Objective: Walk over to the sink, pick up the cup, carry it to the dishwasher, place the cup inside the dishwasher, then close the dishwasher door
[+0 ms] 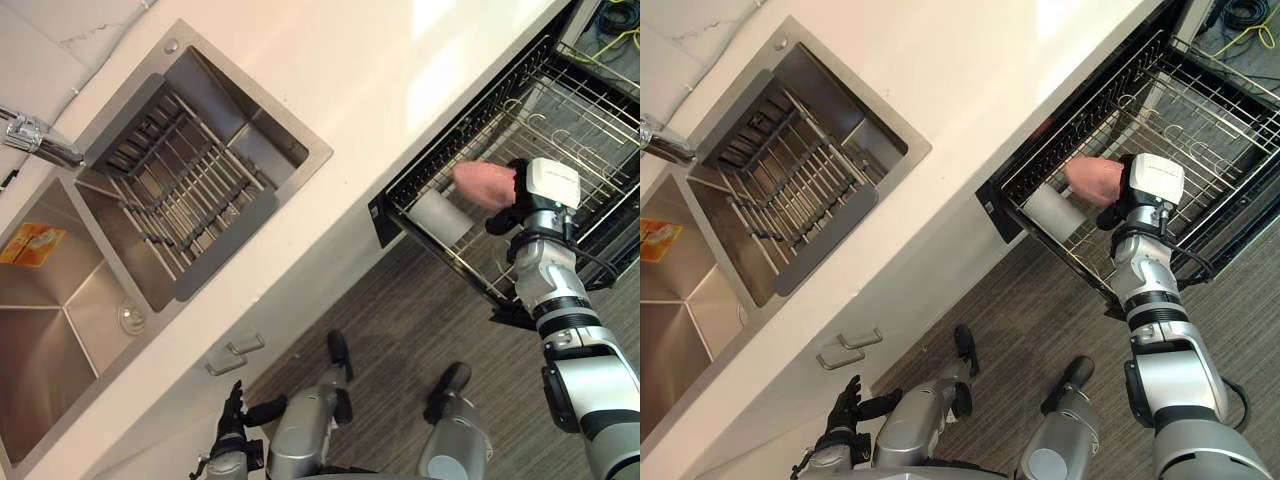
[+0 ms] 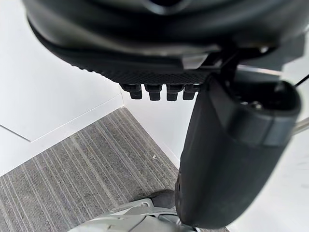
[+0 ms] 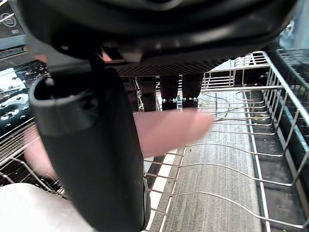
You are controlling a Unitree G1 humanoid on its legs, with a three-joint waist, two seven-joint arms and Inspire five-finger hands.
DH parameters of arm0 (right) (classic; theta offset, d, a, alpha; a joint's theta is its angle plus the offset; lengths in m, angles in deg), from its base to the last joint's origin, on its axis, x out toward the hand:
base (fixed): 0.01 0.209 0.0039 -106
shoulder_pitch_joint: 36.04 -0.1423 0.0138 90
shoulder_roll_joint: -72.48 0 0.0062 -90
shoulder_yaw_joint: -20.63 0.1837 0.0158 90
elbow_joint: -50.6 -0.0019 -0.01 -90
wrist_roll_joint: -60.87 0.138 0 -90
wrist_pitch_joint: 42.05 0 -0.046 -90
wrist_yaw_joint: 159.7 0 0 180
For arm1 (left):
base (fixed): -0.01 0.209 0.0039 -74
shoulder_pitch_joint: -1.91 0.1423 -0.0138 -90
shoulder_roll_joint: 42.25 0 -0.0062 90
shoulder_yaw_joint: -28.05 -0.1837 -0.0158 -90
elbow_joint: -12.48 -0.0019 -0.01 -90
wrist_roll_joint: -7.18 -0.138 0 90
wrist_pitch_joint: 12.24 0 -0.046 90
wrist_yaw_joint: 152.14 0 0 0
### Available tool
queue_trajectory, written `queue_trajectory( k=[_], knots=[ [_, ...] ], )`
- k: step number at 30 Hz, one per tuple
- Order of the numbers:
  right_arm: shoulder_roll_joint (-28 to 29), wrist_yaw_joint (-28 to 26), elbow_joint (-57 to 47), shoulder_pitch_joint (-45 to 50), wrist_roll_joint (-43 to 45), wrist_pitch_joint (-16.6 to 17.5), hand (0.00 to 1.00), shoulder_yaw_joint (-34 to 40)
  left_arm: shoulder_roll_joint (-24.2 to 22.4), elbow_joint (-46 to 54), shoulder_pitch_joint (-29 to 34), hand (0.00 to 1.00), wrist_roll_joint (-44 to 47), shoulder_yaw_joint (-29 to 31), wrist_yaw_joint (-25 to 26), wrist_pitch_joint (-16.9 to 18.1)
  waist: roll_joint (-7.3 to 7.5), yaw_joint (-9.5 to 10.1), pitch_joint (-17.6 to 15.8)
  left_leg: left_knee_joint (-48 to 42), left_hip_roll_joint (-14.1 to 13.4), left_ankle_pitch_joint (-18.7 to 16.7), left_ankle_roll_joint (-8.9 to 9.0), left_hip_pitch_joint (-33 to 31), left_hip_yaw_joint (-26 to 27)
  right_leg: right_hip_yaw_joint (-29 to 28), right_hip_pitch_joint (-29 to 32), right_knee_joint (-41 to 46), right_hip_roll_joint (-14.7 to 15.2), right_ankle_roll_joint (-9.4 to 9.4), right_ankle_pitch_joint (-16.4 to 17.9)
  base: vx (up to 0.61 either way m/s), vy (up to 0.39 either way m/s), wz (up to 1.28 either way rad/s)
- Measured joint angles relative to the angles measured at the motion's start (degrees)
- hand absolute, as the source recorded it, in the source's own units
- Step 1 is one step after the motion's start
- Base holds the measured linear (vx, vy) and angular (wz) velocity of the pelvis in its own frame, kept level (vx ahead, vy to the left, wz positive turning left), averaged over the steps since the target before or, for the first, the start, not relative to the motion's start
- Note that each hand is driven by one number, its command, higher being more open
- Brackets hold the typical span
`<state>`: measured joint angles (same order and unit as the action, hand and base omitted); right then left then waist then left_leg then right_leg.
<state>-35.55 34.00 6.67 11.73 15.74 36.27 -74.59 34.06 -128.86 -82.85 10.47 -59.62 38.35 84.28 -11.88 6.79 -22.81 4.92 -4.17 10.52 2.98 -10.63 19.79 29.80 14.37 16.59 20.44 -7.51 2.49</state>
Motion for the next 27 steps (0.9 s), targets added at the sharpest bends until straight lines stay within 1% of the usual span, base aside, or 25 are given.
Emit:
queue_trajectory(
  k=[2,4,5,6,7,8,9,10,12,13,15,17,19,20,23,25,27],
  knots=[
    [0.03,0.00,-0.96,0.08,0.20,0.32,1.00,0.37,0.03,0.01,-0.12,1.00,-0.02,0.09,-0.17,-0.04,0.05,-0.08,-0.02,0.01,-0.41,0.01,-0.01,0.09,-0.25,0.39,-0.63,-0.61,-0.35,-0.10,-0.12,0.02,-0.018,0.06],
    [0.67,0.04,-4.81,1.24,0.63,0.77,1.00,1.86,0.21,-0.07,-0.22,1.00,-0.07,0.55,-0.48,-0.22,0.41,-0.17,-0.08,0.03,-0.78,0.01,0.00,0.65,-0.44,0.96,-1.95,-1.93,-1.22,-0.18,-0.52,0.00,0.000,0.00],
    [1.04,0.06,-6.48,2.11,0.67,0.87,1.00,2.51,0.23,-0.16,-0.21,1.00,-0.09,0.72,-0.48,-0.34,0.56,-0.36,-0.01,0.03,-0.78,0.01,0.00,0.84,-0.66,1.27,-2.55,-2.42,-1.46,-0.23,-0.62,0.04,-0.028,0.10],
    [1.86,0.19,-9.20,3.68,0.80,1.29,1.00,3.14,0.41,-0.25,-0.08,1.00,-0.10,1.26,-0.45,-0.59,1.16,-1.13,0.06,0.03,-0.95,0.01,0.01,1.40,-1.42,2.00,-3.94,-3.39,-1.85,-0.40,-0.79,0.05,-0.032,0.14],
    [2.77,0.20,-11.26,5.21,1.36,1.94,1.00,3.69,0.98,-0.27,-0.05,1.00,-0.24,1.67,-0.41,-0.88,2.23,-1.43,0.43,0.03,-1.28,-0.01,0.06,1.94,-1.80,2.27,-4.98,-4.35,-2.22,-0.56,-1.05,0.04,-0.030,0.10],
    [3.21,0.22,-12.22,6.02,1.85,2.16,1.00,3.93,1.34,-0.36,-0.05,1.00,-0.35,1.72,-0.40,-1.07,2.84,-1.43,0.72,0.03,-1.40,-0.07,0.13,2.20,-1.80,2.27,-5.46,-4.96,-2.46,-0.58,-1.30,0.05,-0.034,-0.02],
    [4.29,0.23,-14.17,7.85,2.97,2.72,1.00,4.88,1.85,-0.47,0.06,1.00,-0.63,2.32,-0.34,-1.29,4.14,-1.43,1.44,0.03,-1.52,-0.14,0.25,2.66,-1.80,2.26,-6.44,-6.37,-2.92,-0.67,-1.92,0.03,-0.012,-0.06],
    [4.90,0.30,-15.24,8.89,3.49,2.92,1.00,5.58,2.13,-0.50,0.06,1.00,-0.93,2.94,-0.31,-1.40,4.80,-1.43,1.76,0.03,-1.57,-0.23,0.38,3.05,-1.78,2.26,-7.13,-7.17,-3.17,-0.73,-2.27,0.04,-0.007,-0.06],
    [6.86,0.48,-18.71,12.27,5.29,3.48,1.00,7.87,3.12,-0.93,0.17,1.00,-1.53,3.25,-0.29,-2.07,7.31,-1.74,3.37,0.03,-1.41,-0.40,0.61,4.40,-1.74,2.29,-9.51,-10.09,-3.63,-1.07,-3.58,0.02,0.015,-0.06],
    [7.20,0.49,-19.73,13.16,5.78,3.63,1.00,8.37,3.12,-1.01,0.22,1.00,-2.13,3.68,-0.25,-2.17,7.90,-1.89,3.87,0.03,-1.37,-0.44,0.66,4.69,-1.73,2.29,-10.03,-10.77,-3.76,-1.12,-3.89,0.00,0.020,-0.05],
    [8.52,0.92,-23.91,16.17,8.09,4.23,1.00,10.24,3.38,-1.38,0.79,1.00,-3.87,4.17,0.36,-2.43,9.77,-2.81,5.66,0.04,-1.37,-0.77,1.10,6.05,-1.63,2.26,-12.00,-12.88,-4.31,-1.27,-4.83,-0.02,0.020,-0.07],
    [9.27,1.46,-27.18,18.62,10.29,4.48,1.00,12.20,3.40,-1.86,0.96,1.00,-5.63,5.26,0.52,-2.57,10.64,-3.13,6.94,0.08,-1.66,-1.13,1.57,7.21,-1.30,1.93,-13.25,-14.03,-4.91,-1.20,-5.32,-0.04,0.013,-0.15],
    [9.95,2.66,-29.30,21.26,13.31,4.43,1.00,15.20,3.58,-2.67,1.61,1.00,-6.83,5.70,0.62,-2.76,11.35,-3.48,9.27,0.12,-2.02,-1.28,1.70,7.87,-0.56,1.41,-13.73,-14.95,-5.49,-0.99,-5.85,-0.06,0.008,-0.20],
    [10.05,3.39,-29.74,22.07,14.72,4.26,1.00,16.63,3.53,-2.70,1.92,1.00,-7.11,6.11,0.64,-2.83,11.56,-3.58,9.66,0.13,-2.17,-1.32,1.71,8.52,-0.15,1.07,-14.24,-15.36,-5.73,-0.90,-6.12,-0.06,0.003,-0.26],
    [10.09,6.42,-30.18,25.44,20.76,2.73,1.00,22.59,3.46,-3.08,3.25,1.00,-7.79,6.39,0.86,-2.99,11.82,-4.13,11.21,0.42,-2.51,-1.83,1.43,10.09,0.74,0.10,-15.24,-16.52,-6.53,-0.78,-6.46,-0.09,0.006,-0.23],
    [10.19,8.56,-30.15,28.58,25.06,1.68,1.00,26.94,3.44,-3.34,4.36,1.00,-7.79,6.38,1.07,-3.00,11.83,-4.91,12.82,0.42,-2.60,-1.94,1.55,10.38,1.36,-0.59,-15.26,-17.22,-6.82,-0.74,-6.54,-0.05,0.009,-0.15],
    [10.25,10.42,-29.60,30.26,29.38,0.99,1.00,30.03,3.46,-3.39,4.99,1.00,-7.79,6.39,1.49,-3.08,11.74,-6.08,13.36,0.42,-2.75,-2.00,1.62,10.39,2.01,-1.28,-14.90,-17.63,-7.03,-0.26,-6.87,-0.04,0.006,-0.27]
  ],
)
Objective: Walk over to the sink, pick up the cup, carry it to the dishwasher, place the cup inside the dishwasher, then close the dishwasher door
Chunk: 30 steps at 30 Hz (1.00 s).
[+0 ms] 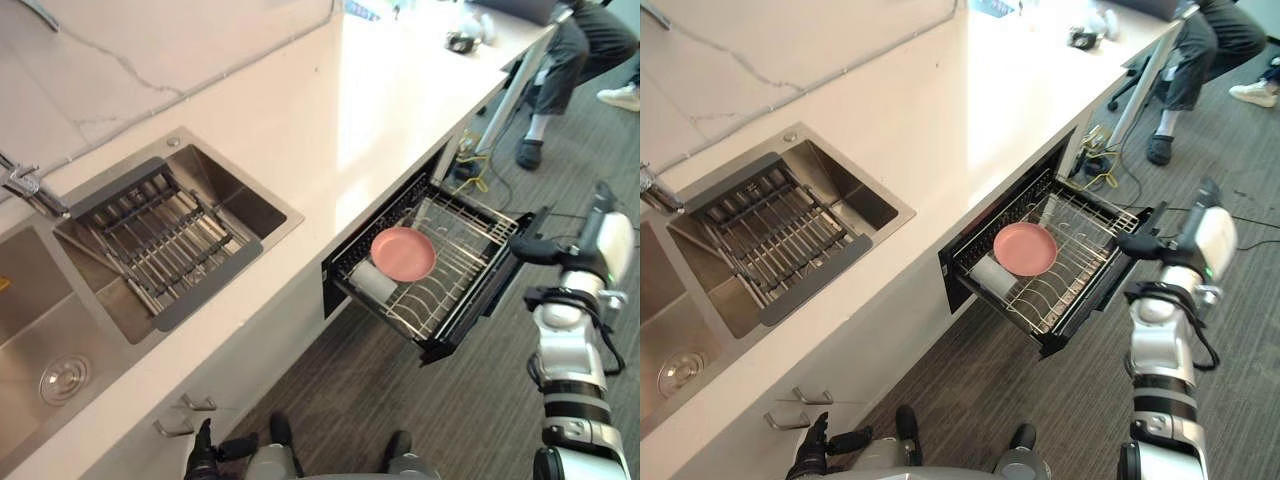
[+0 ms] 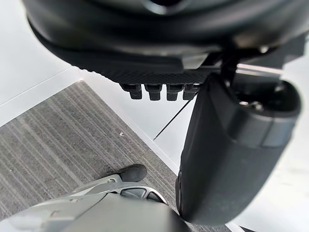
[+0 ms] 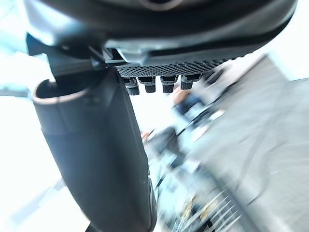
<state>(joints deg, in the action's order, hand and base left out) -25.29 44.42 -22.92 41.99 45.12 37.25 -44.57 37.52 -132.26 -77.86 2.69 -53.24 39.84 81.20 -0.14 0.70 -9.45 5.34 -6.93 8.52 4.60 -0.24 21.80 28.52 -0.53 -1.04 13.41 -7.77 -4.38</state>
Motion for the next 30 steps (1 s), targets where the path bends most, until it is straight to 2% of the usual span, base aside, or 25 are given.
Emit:
queue_trajectory(
  k=[1,3,4,5,7,9,10,11,15,16,17,21,23,26,30],
  knots=[
    [-0.04,1.66,0.73,0.03,4.69,-0.30,0.00,2.23,0.11,-0.07,-0.11,1.00,0.06,-0.05,0.33,-0.06,-0.21,-0.65,-0.01,0.01,-0.48,-0.14,0.19,-0.91,1.46,-1.69,2.26,0.54,0.04,0.44,-0.29,-0.06,0.012,-0.44],
    [-0.32,3.37,1.27,-0.42,8.57,-0.29,0.00,4.28,0.14,-0.08,-0.83,1.00,0.49,-0.25,0.36,-0.02,-0.73,-1.17,-0.38,0.00,-0.65,0.04,0.29,-3.06,2.64,-3.42,5.91,1.81,0.13,0.87,-0.59,-0.05,0.016,-0.42],
    [-0.65,4.45,1.61,-1.22,11.68,-0.27,0.00,5.51,0.10,-0.11,-1.32,1.00,1.45,-0.55,0.29,0.10,-1.33,-2.06,-1.07,0.00,-0.58,0.35,0.28,-4.49,2.93,-4.10,7.85,2.35,0.24,1.20,-0.84,-0.03,0.011,-0.31],
    [-1.33,5.51,2.44,-2.37,15.62,-0.23,0.00,7.15,-0.02,-0.20,-1.82,1.00,3.07,-1.35,0.30,0.37,-2.38,-2.94,-2.30,0.00,-0.48,0.74,-0.07,-5.81,3.64,-5.09,9.71,2.65,0.22,1.49,-1.50,-0.03,0.010,-0.31],
    [-2.10,6.06,3.69,-3.64,19.13,-0.22,0.00,9.24,-0.82,-0.68,-1.94,1.00,4.99,-1.82,0.34,1.18,-4.11,-3.22,-4.09,0.00,-0.32,0.83,-0.16,-6.36,5.03,-6.56,11.27,2.43,0.10,1.71,-2.35,-0.02,0.008,-0.35],
    [-3.06,5.76,3.78,-3.75,23.71,-0.13,0.00,10.86,-2.30,-0.70,-1.95,1.00,6.71,-3.74,1.05,2.42,-7.24,-3.39,-6.75,-0.02,-0.07,0.87,-0.25,-6.92,5.85,-7.95,12.55,1.91,0.02,1.71,-3.52,0.01,0.003,-0.31],
    [-3.14,5.57,3.79,-3.94,24.17,-0.13,0.00,10.87,-2.62,-0.68,-1.95,1.00,6.79,-4.20,1.23,2.65,-7.84,-3.39,-7.16,-0.02,-0.02,0.93,-0.34,-7.33,6.02,-8.22,13.25,1.90,-0.01,1.75,-3.72,0.04,-0.001,-0.29],
    [-3.16,4.54,3.80,-5.16,25.35,-0.13,0.00,10.74,-3.02,-0.30,-2.07,1.00,6.78,-5.39,1.63,3.04,-9.67,-3.40,-8.05,-0.07,0.10,1.09,-0.56,-7.76,6.61,-9.14,14.26,1.91,-0.13,1.88,-4.13,0.04,-0.001,-0.33],
    [-4.04,1.33,3.80,-10.22,25.69,0.15,0.00,8.63,-4.09,1.45,-2.54,1.00,7.03,-8.12,1.87,3.27,-13.02,-3.26,-11.56,-0.30,0.38,1.11,-0.59,-8.81,7.86,-10.83,16.64,2.04,-0.17,1.93,-4.65,0.05,0.001,-0.20],
    [-4.96,-0.20,3.29,-11.36,25.59,0.91,0.00,6.75,-4.45,2.15,-2.57,1.00,7.97,-8.49,1.88,3.12,-14.47,-3.25,-12.77,-0.30,0.60,1.08,-0.63,-8.89,7.82,-11.02,16.91,2.18,0.01,1.90,-4.66,0.04,0.004,-0.07],
    [-5.44,-0.82,3.11,-11.72,25.56,1.22,0.00,5.97,-4.47,2.31,-2.56,1.00,8.14,-8.91,1.91,3.12,-14.64,-3.19,-13.30,-0.31,0.72,1.07,-0.66,-9.14,7.72,-11.04,17.20,2.30,0.12,1.88,-4.65,0.06,0.011,-0.03],
    [-7.36,-4.44,3.09,-15.04,24.48,2.47,0.00,1.89,-4.89,2.45,-2.59,1.00,9.50,-10.47,1.39,1.98,-17.08,-2.53,-15.17,-0.33,2.23,0.95,-0.92,-10.40,4.69,-10.79,19.10,4.54,2.03,1.11,-4.02,0.05,0.022,0.12],
    [-7.33,-5.63,3.32,-15.30,23.24,2.55,0.00,-0.19,-5.02,2.38,-2.55,1.00,9.69,-10.49,0.81,1.27,-17.24,-1.32,-15.05,-0.36,3.13,0.99,-0.98,-10.61,2.68,-11.02,19.91,5.97,3.22,0.65,-3.52,0.07,0.028,0.14],
    [-7.25,-6.13,4.81,-16.18,18.47,2.54,0.00,-3.79,-4.99,2.48,-2.55,1.00,9.78,-10.49,-0.44,1.03,-17.43,-0.66,-14.91,-0.38,4.47,1.05,-1.06,-10.66,-1.21,-9.35,19.87,9.26,5.77,-0.20,-1.78,0.07,0.045,0.47],
    [-9.86,-3.54,11.89,-18.78,16.09,2.55,0.00,-2.54,-4.74,2.30,-2.36,1.00,9.99,-10.39,-2.22,0.31,-17.51,-0.46,-14.85,-0.36,7.47,1.25,-1.99,-10.63,-6.10,-5.89,19.09,15.13,10.64,-1.56,1.35,0.01,0.072,0.64]
  ],
)
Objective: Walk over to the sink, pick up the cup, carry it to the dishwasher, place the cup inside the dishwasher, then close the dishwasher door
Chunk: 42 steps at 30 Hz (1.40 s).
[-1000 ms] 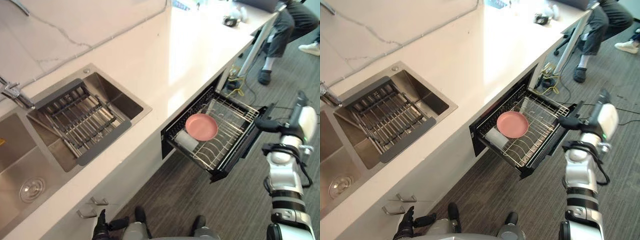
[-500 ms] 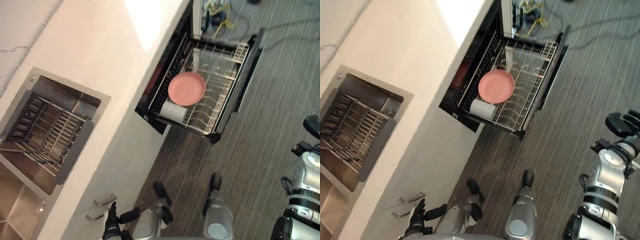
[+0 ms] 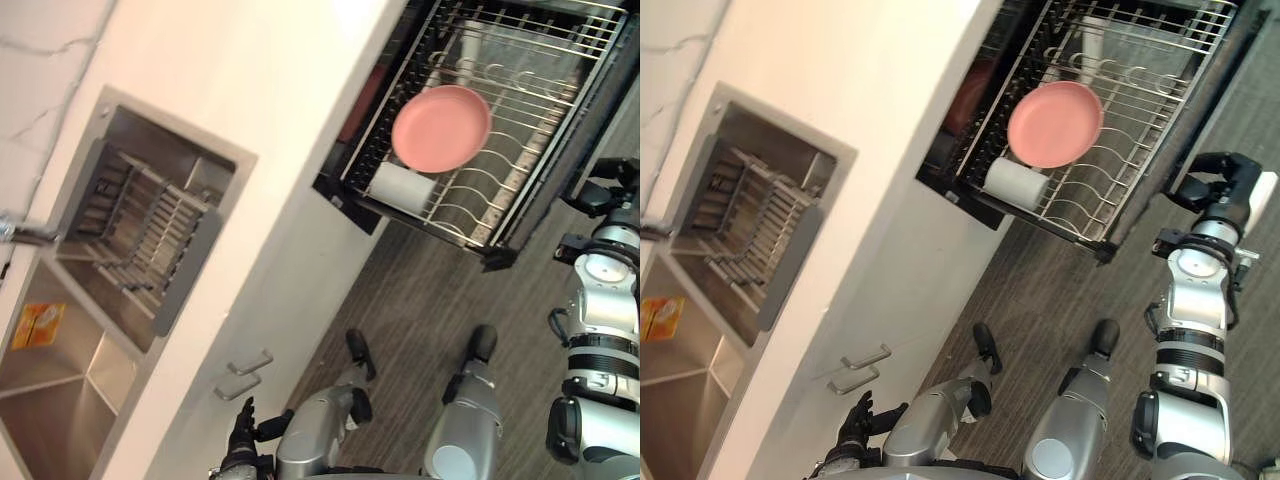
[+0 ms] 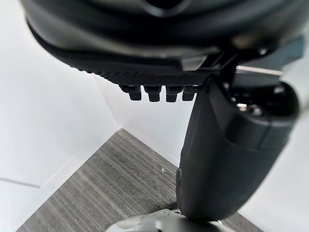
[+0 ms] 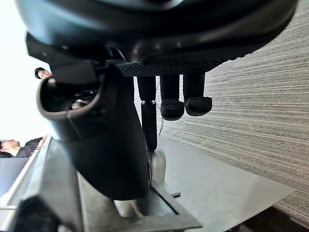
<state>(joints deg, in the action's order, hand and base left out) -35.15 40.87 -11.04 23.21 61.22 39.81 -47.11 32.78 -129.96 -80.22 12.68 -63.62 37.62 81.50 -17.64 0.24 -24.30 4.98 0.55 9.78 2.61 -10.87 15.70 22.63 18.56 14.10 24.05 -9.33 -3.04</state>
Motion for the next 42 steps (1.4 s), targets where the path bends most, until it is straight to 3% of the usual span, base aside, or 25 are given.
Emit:
queue_trajectory(
  k=[10,15,16,19,20,22,28,33,37,40,42],
  knots=[
    [-5.96,0.05,11.39,-3.86,-1.05,1.69,0.00,-6.47,-1.97,-2.80,5.24,1.00,0.71,0.12,-3.06,-0.19,-2.32,0.97,1.85,0.27,4.15,1.08,-1.09,1.63,-12.95,13.23,-9.86,6.40,6.74,-2.55,5.08,0.01,0.023,0.70],
    [-7.93,-0.32,21.05,-8.67,-2.86,2.19,0.00,-8.61,-2.27,-4.39,6.25,1.00,4.17,1.38,-5.43,-0.62,-1.62,4.32,4.52,0.01,6.05,2.31,-2.17,2.48,-18.99,20.33,-14.69,11.59,10.11,-3.35,8.99,0.07,-0.097,0.70],
    [-8.11,-1.54,25.36,-10.62,-3.09,2.19,1.00,-10.76,-2.40,-4.51,6.91,1.00,4.51,1.82,-6.25,-0.66,-1.43,5.58,6.10,0.00,6.11,2.36,-2.14,2.88,-20.28,22.07,-16.36,11.77,10.12,-3.31,9.33,0.10,-0.140,0.49],
    [-7.66,-3.63,29.51,-12.00,-4.13,2.16,1.00,-13.97,-2.72,-4.80,7.15,1.00,4.48,3.54,-6.67,-0.22,-0.31,7.18,7.17,0.00,5.91,2.44,-2.02,3.85,-21.34,23.61,-18.72,11.70,9.72,-3.09,9.72,0.07,-0.113,0.26],
    [-7.60,-3.35,30.69,-12.35,-4.67,2.03,1.00,-13.82,-2.69,-4.82,7.28,1.00,4.48,3.79,-6.69,-0.06,0.08,7.34,7.30,0.01,5.76,2.44,-2.02,3.92,-21.44,23.75,-18.97,11.62,9.49,-3.07,9.72,0.06,-0.128,0.19],
    [-6.73,-5.48,32.86,-12.55,-5.16,2.03,1.00,-14.29,-2.50,-5.83,7.51,1.00,4.49,5.05,-6.56,0.52,2.39,7.39,8.05,0.01,5.16,2.48,-1.94,3.95,-21.36,24.05,-19.45,10.48,8.48,-3.04,9.73,0.03,-0.091,-0.01],
    [-1.44,-8.23,33.26,-10.11,-5.03,3.09,1.00,-13.70,-1.67,-6.70,7.35,1.00,4.72,4.89,-6.03,1.17,5.34,7.57,8.76,0.33,2.45,2.44,-0.73,4.39,-20.65,23.03,-19.47,8.39,5.18,-2.38,9.87,-0.03,-0.076,-0.15],
    [5.65,-9.06,28.06,3.19,-4.97,11.35,1.00,-11.59,0.01,-8.45,7.47,1.00,6.84,4.98,-6.05,1.50,8.96,8.06,9.77,0.35,0.24,1.82,0.27,4.51,-19.52,21.85,-19.48,5.10,1.78,-1.78,9.54,-0.03,-0.071,-0.17],
    [10.36,-8.74,28.94,12.91,-4.98,14.24,1.00,-3.32,2.19,-8.77,7.28,1.00,8.24,5.12,-9.33,0.44,11.89,7.59,9.72,0.33,0.21,1.81,0.21,3.87,-19.37,21.72,-19.61,2.39,0.71,-1.69,7.25,0.02,-0.037,-0.01],
    [16.34,-8.09,30.83,22.68,-7.19,15.85,1.00,2.24,4.38,-10.19,6.87,1.00,9.06,5.63,-11.65,-0.33,15.17,5.90,9.79,0.37,1.14,0.35,-0.38,4.92,-19.07,21.20,-21.32,0.85,0.82,-1.73,6.01,0.07,-0.019,-0.01],
    [19.91,-7.53,32.10,29.44,-7.93,16.41,1.00,2.71,5.75,-10.61,6.85,1.00,8.77,5.64,-12.55,-1.38,16.53,4.30,10.06,0.36,1.38,-1.12,-1.56,6.52,-19.11,17.65,-21.45,3.59,1.41,0.70,4.53,0.12,0.032,0.00]
  ],
)
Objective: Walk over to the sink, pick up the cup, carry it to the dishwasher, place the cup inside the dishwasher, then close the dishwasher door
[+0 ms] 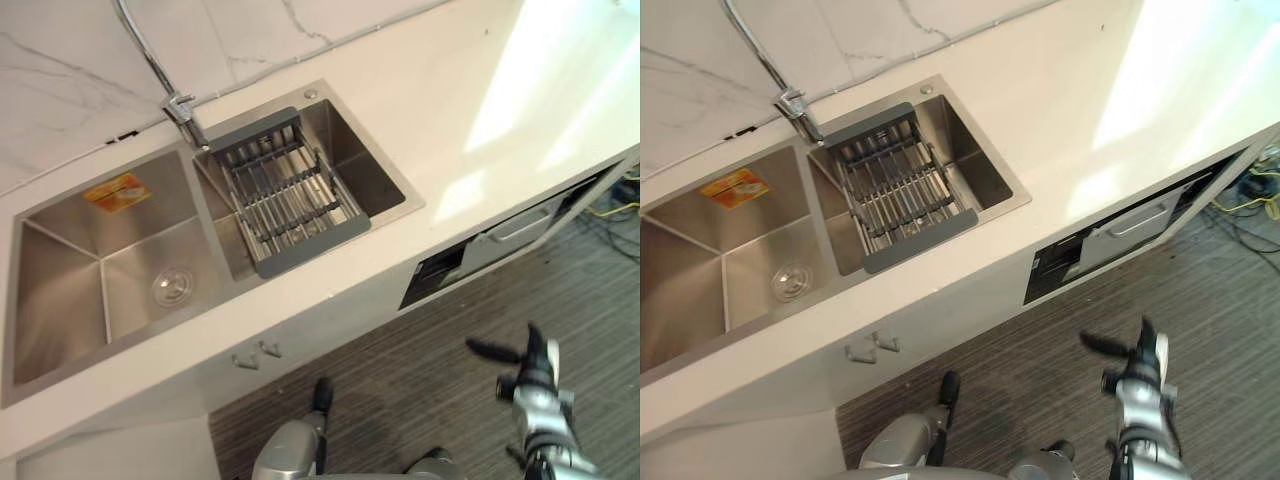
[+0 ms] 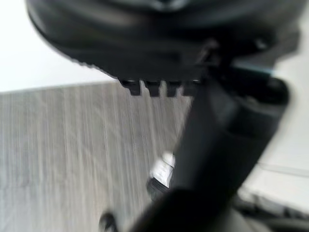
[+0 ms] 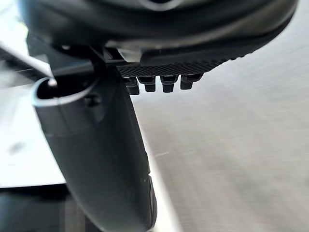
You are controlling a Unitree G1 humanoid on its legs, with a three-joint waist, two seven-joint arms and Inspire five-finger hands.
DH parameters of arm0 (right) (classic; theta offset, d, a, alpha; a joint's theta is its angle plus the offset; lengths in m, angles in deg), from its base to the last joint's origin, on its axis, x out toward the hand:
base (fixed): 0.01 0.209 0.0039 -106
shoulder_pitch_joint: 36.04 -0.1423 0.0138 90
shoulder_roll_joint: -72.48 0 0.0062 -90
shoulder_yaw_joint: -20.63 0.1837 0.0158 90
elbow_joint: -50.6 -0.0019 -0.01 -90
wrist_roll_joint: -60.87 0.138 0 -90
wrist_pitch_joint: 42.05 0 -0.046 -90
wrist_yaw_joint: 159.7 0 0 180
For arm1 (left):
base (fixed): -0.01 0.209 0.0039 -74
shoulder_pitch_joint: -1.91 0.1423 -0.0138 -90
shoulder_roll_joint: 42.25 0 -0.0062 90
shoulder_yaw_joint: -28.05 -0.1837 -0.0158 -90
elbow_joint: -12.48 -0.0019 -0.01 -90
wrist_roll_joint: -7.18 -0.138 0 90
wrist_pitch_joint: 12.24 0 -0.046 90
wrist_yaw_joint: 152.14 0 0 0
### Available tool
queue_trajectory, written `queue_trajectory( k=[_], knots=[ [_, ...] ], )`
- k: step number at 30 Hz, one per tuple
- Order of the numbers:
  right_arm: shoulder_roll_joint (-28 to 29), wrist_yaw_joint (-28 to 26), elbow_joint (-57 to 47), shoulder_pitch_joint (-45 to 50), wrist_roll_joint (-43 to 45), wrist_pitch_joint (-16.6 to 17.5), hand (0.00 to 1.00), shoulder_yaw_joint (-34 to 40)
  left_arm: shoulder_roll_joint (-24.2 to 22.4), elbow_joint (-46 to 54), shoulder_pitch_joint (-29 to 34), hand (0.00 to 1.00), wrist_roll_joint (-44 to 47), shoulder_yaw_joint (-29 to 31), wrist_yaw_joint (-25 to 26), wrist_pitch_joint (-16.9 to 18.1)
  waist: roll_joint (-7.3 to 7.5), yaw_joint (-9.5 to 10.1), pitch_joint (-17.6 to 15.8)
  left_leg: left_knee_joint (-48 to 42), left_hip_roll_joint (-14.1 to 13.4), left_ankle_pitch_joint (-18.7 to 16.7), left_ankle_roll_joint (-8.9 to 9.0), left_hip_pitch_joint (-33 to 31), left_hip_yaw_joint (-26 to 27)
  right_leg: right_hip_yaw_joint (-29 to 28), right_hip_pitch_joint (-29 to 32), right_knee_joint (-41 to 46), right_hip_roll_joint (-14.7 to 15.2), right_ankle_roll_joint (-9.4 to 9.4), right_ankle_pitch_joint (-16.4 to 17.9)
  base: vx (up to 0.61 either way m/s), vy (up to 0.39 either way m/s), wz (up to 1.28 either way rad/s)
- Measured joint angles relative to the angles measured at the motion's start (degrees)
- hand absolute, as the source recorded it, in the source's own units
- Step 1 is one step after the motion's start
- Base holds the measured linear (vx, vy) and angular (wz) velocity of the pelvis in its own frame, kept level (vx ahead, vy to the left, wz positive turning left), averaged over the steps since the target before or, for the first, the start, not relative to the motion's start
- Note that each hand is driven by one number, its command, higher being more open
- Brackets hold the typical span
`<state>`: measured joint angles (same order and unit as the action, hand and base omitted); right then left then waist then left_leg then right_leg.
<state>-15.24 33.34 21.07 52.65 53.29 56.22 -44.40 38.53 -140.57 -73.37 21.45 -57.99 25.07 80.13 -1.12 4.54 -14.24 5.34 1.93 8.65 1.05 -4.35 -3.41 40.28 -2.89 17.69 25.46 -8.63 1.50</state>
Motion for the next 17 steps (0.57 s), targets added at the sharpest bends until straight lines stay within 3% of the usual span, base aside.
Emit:
queue_trajectory(
  k=[2,3,4,5,6,7,9,10,11,13,15,17],
  knots=[
    [2.56,-0.17,0.56,4.47,-0.05,0.05,1.00,-0.13,0.61,-0.16,-0.04,1.00,-1.31,-0.04,0.22,-0.79,0.15,-1.30,0.14,-0.04,-0.83,-0.66,-0.63,1.55,-0.42,-4.29,1.69,5.54,0.28,4.21,-2.77,0.12,0.067,0.03],
    [4.19,-0.58,1.53,6.52,0.01,-0.01,1.00,-0.11,1.13,-0.28,-0.07,1.00,-2.18,-0.10,0.38,-1.20,0.33,-1.69,0.51,-0.14,-1.44,-1.01,-0.96,2.14,-0.65,-9.37,4.43,10.18,0.01,7.92,-5.33,0.12,0.065,0.12],
    [5.89,-1.18,2.20,7.96,0.21,-0.18,1.00,-0.03,1.59,-0.28,-0.26,1.00,-2.44,-0.42,0.52,-1.48,0.66,-2.23,0.90,-0.17,-1.58,-1.18,-1.22,2.78,-1.45,-14.45,6.21,13.50,-0.53,9.33,-6.79,0.11,0.048,0.28],
    [7.94,-2.46,2.13,8.99,1.57,-0.16,1.00,0.84,2.64,-0.36,-0.37,1.00,-2.57,-0.57,0.70,-1.89,1.50,-2.83,1.20,-0.22,-1.76,-1.22,-1.34,3.12,-2.58,-18.71,7.32,15.75,-2.32,7.53,-5.17,0.12,-0.045,0.54],
    [10.69,-4.56,2.04,9.54,3.03,-0.67,1.00,1.79,3.79,-0.52,-0.34,1.00,-3.32,-0.48,1.27,-2.79,2.49,-4.05,1.78,-0.43,-2.63,-1.20,-1.42,3.17,-4.66,-22.44,7.65,16.59,-7.30,5.47,1.59,0.09,-0.122,0.67],
    [12.00,-6.16,2.17,9.89,3.03,-1.51,1.00,1.61,4.25,-0.62,-0.79,1.00,-4.76,-0.43,1.70,-3.69,3.27,-4.44,2.27,-0.44,-2.97,-1.18,-1.41,3.23,-6.33,-25.01,7.20,14.09,-12.79,4.56,6.81,0.07,-0.148,0.64],
    [12.84,-7.47,2.24,10.24,3.10,-2.33,1.00,1.45,4.11,-0.72,-1.59,1.00,-6.40,-0.44,1.95,-4.71,3.42,-4.44,2.37,-0.41,-2.75,-1.17,-1.37,3.23,-8.14,-26.69,6.07,6.51,-18.77,4.44,10.21,0.02,-0.150,0.56],
    [13.06,-8.04,2.35,10.47,3.61,-2.81,1.00,1.12,3.94,-0.83,-1.73,1.00,-6.89,-0.28,2.11,-5.15,3.64,-4.60,2.50,-0.16,-1.99,-1.18,-1.35,3.14,-9.27,-28.52,4.79,-0.73,-21.35,4.55,10.33,-0.02,-0.187,0.83],
    [12.94,-8.66,2.60,11.02,4.15,-3.56,1.00,0.76,4.01,-1.19,-2.05,1.00,-7.23,0.07,2.25,-5.72,4.50,-5.20,3.05,-0.05,0.09,-1.19,-1.34,2.80,-10.22,-30.94,2.93,-6.84,-22.53,7.62,8.56,0.03,-0.145,0.99],
    [12.83,-9.19,3.11,11.36,5.35,-5.08,1.00,3.38,2.93,-2.24,-1.71,1.00,-7.36,0.39,2.20,-6.13,3.87,-5.37,3.74,-3.01,0.34,-1.80,-1.34,3.07,-5.51,-28.58,1.88,-6.60,-21.49,6.41,9.27,0.09,-0.074,0.81],
    [12.73,-9.59,3.47,11.56,5.41,-6.51,1.00,3.76,2.53,-2.49,-1.47,1.00,-7.09,1.83,1.98,-6.74,4.01,-4.73,3.74,-1.67,0.32,-2.11,-0.53,6.38,-6.34,-26.52,-2.77,-6.87,-21.23,6.20,9.48,0.15,-0.025,0.44],
    [12.68,-10.40,3.34,11.00,5.26,-6.71,1.00,2.76,2.52,-2.54,-0.64,1.00,-7.04,1.87,1.97,-6.87,3.77,-4.10,4.84,0.04,-0.11,-1.68,-0.23,7.70,-6.65,-26.95,-3.73,-7.59,-21.53,6.00,9.37,0.12,-0.017,0.08]
  ],
)
